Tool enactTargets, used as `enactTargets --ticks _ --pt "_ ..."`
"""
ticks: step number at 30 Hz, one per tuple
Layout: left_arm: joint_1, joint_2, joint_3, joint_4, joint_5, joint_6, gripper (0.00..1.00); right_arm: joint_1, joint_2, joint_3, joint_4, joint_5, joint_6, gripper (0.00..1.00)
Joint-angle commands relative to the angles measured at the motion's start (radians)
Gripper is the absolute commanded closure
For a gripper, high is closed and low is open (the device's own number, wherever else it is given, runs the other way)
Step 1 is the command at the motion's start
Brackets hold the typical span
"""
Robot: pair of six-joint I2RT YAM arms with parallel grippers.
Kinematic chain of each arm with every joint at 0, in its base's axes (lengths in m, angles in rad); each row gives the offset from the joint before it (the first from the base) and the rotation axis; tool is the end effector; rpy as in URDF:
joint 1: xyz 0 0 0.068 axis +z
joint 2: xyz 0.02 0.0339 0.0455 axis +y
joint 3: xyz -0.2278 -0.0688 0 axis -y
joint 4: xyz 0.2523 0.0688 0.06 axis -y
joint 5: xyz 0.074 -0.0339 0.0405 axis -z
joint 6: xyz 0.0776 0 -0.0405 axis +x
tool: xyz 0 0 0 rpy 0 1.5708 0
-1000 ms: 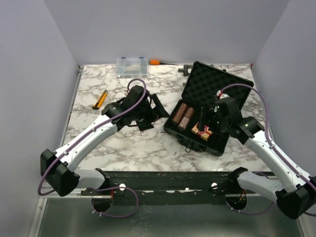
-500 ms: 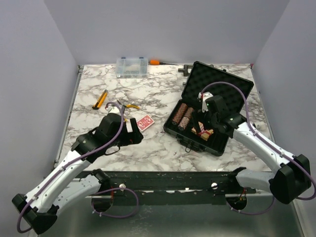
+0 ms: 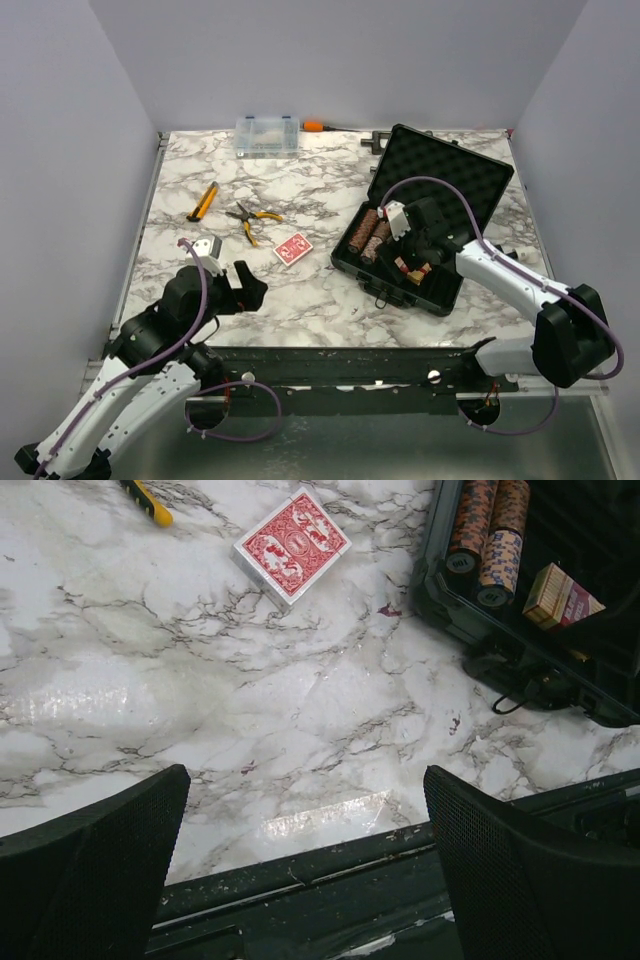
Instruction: Pack up texas hold em set
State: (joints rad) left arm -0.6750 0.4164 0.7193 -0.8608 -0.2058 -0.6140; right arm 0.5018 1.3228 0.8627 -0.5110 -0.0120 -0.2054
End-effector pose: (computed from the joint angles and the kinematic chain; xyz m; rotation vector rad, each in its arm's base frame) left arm 0.1362 -0.0887 0.2588 -0.0578 2.1636 -0.5417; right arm 0.2646 0.1462 0.1509 -0.8864 2.3878 0.1314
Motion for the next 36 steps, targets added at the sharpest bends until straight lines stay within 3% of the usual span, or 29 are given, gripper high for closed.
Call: enactTargets --ticks 1,22,36 --pt "-0.011 -0.058 -0.040 0.020 -0.044 -0.006 0.02 -0.005 0.027 -0.025 -0.012 -0.043 -0.147 0.03" --pt "-0.019 0.017 -0.034 0.022 -0.026 -0.002 0.02 -0.053 0.057 -0.056 0.108 -0.003 -0.140 0.00" --pt "-0.018 0.048 -0.032 0.023 -0.012 -0.001 0.02 -0.072 0.087 -0.042 0.064 -0.066 -0.152 0.04"
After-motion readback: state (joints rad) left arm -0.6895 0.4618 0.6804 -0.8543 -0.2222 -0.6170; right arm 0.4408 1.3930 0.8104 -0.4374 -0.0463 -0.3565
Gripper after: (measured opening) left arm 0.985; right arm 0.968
